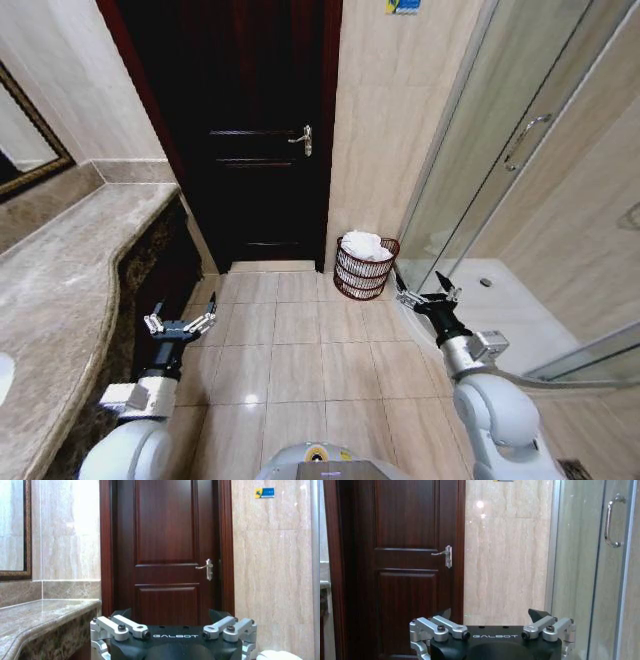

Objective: Discard the used towel into the hamper.

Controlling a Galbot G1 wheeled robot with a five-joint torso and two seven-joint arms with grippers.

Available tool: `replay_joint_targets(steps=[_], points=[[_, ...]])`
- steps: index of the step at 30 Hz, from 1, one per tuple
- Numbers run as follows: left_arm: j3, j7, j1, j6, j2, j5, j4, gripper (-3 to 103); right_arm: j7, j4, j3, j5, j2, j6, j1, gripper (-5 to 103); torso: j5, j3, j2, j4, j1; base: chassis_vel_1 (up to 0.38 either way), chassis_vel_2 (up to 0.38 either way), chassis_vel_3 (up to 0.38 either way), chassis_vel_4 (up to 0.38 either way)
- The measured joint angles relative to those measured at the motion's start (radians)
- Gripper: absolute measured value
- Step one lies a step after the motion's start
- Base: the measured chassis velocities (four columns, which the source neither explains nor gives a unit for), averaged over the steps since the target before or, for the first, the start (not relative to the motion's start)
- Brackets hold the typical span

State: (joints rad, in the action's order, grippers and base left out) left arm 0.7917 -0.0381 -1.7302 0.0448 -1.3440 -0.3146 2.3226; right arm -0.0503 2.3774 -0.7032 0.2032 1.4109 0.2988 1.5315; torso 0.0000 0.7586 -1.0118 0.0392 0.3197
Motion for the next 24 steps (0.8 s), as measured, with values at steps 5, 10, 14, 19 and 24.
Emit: replay_joint_targets(steps=[5,10,14,19,24], points=[[0.001,0.0,-0.001,0.005,0.002,-0.005,-0.002,100,0.0,0.006,0.003,-0.004,0.004,0.003,0.001,100,0.0,0.009,-0.017,0.0,0.008,0.0,0.0,0.0,0.0],[0.003,-0.002,0.0,0.011,0.009,-0.012,-0.013,100,0.001,0.01,0.005,-0.01,0.01,0.006,0.003,100,0.0,0.024,-0.045,0.0,0.021,0.0,0.0,0.0,0.0],[0.002,-0.003,0.005,0.012,0.015,-0.015,-0.021,100,0.002,0.01,0.004,-0.011,0.015,0.006,0.006,100,0.0,0.036,-0.067,0.0,0.031,0.0,0.0,0.0,0.0],[-0.001,-0.004,0.01,0.013,0.019,-0.023,-0.028,100,0.003,0.014,0.006,-0.017,0.021,0.008,0.008,100,0.0,0.047,-0.088,-0.0001,0.041,0.0,0.0,0.0,0.0],[0.003,-0.005,0.011,0.017,0.028,-0.038,-0.033,100,0.01,0.029,0.017,-0.023,0.023,0.02,0.007,100,0.0,0.062,-0.116,0.0,0.054,0.0,0.0,0.0,0.0]])
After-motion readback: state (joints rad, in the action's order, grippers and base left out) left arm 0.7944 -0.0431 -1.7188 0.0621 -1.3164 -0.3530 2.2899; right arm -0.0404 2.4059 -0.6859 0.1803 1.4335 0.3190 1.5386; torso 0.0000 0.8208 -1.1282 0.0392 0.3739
